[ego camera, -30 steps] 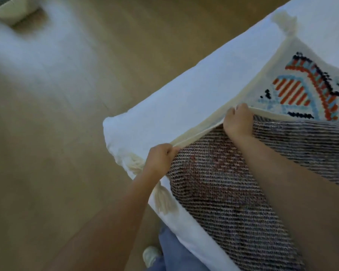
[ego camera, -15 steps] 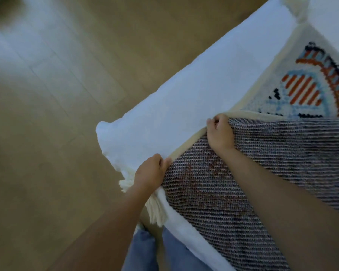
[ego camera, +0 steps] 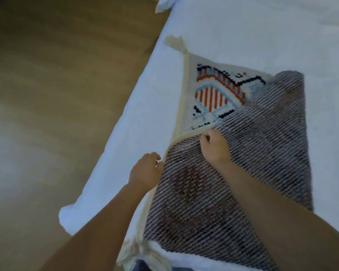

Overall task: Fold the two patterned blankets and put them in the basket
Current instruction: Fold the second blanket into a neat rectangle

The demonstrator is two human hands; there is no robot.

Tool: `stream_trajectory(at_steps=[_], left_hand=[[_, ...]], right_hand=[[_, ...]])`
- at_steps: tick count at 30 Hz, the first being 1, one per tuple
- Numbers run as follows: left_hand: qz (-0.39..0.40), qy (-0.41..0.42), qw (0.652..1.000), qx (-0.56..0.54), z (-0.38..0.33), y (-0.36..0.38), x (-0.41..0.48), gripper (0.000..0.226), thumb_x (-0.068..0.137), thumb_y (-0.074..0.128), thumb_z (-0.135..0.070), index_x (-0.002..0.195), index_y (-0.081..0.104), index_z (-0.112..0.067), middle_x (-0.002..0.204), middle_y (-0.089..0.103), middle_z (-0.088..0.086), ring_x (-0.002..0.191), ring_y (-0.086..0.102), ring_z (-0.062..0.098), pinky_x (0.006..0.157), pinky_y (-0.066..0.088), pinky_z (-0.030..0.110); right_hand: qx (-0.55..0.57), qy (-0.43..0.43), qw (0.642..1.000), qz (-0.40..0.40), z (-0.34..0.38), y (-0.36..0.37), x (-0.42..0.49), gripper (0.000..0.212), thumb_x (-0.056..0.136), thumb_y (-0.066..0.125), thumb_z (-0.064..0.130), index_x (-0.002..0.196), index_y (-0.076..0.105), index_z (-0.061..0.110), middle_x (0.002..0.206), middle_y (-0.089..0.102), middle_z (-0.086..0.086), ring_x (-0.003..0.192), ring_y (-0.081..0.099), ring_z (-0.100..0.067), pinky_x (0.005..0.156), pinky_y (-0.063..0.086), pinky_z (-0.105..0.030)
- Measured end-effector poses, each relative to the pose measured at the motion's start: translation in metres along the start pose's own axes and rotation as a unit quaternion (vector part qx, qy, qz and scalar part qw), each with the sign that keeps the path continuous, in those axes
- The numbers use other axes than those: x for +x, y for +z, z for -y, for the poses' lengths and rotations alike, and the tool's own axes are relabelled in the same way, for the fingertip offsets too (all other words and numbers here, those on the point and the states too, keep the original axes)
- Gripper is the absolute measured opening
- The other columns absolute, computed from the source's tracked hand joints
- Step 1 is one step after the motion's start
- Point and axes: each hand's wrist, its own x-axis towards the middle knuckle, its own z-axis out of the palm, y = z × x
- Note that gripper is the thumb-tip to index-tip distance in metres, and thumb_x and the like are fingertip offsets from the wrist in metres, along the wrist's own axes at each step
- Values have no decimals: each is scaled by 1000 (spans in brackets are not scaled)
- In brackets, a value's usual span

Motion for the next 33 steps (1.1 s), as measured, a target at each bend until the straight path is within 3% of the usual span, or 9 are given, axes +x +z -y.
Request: stream_trajectory(at_steps=[9,12,14,17,19,21,26,30,33], left_hand=[[32,109,992,53,-159,36,133,25,95,44,-23,112,60,-14,112,63,9,97,59,25,80,46,33],[40,117,989,83,-203,66,176,23,96,44,-19,109,61,-10,109,65,10,94,61,25,79,49,35],[35,122,988,92,-227,84,200,23,95,44,-15,110,60,-10,111,65,10,95,60,25,79,48,35],[58,138,986,71,-257,107,229,26,94,44,-14,116,58,-10,115,62,11,100,58,25,82,46,33],[83,144,985,45,-277,122,245,28,94,48,-18,120,57,-10,117,63,11,103,58,25,86,45,32],[109,150,982,23,-296,139,254,33,94,50,-21,125,54,-10,121,62,11,107,57,25,89,44,31],[155,128,978,-49,-328,173,262,38,91,57,-33,121,57,-9,121,62,8,106,58,22,86,41,25],[207,-77,933,-285,-349,180,262,41,94,43,-45,102,67,-12,97,66,6,88,62,22,72,49,27],[248,48,943,-216,-355,190,252,29,92,54,-28,111,66,-10,90,68,-2,80,62,13,62,45,15]], right_hand=[[-87,-55,994,41,-69,-92,120,28,98,38,24,103,54,1,93,57,-15,85,52,-30,79,44,-40],[-215,-57,972,70,-103,-118,166,36,98,30,34,114,50,9,84,64,-8,81,59,-28,102,34,-41],[-329,-39,941,76,-127,-134,188,41,98,24,41,97,54,13,73,64,-2,73,58,-22,114,15,-45],[-379,40,922,60,-163,-152,205,39,97,28,40,75,49,16,78,63,-2,74,57,-22,100,29,-45],[-340,95,935,30,-190,-159,207,35,96,29,40,93,52,14,92,65,-8,85,60,-28,75,36,-38],[-298,132,945,13,-215,-160,209,39,96,30,41,110,50,11,94,65,-11,85,60,-31,65,36,-34],[-207,171,963,-38,-247,-152,211,44,94,30,47,118,46,13,102,64,-14,89,61,-31,70,42,-34],[-53,269,955,-114,-255,-159,206,63,89,26,65,117,55,16,109,65,-13,89,60,-29,71,38,-31],[92,300,943,-106,-247,-175,216,85,73,31,82,106,63,10,105,67,-12,93,62,-31,72,38,-30]])
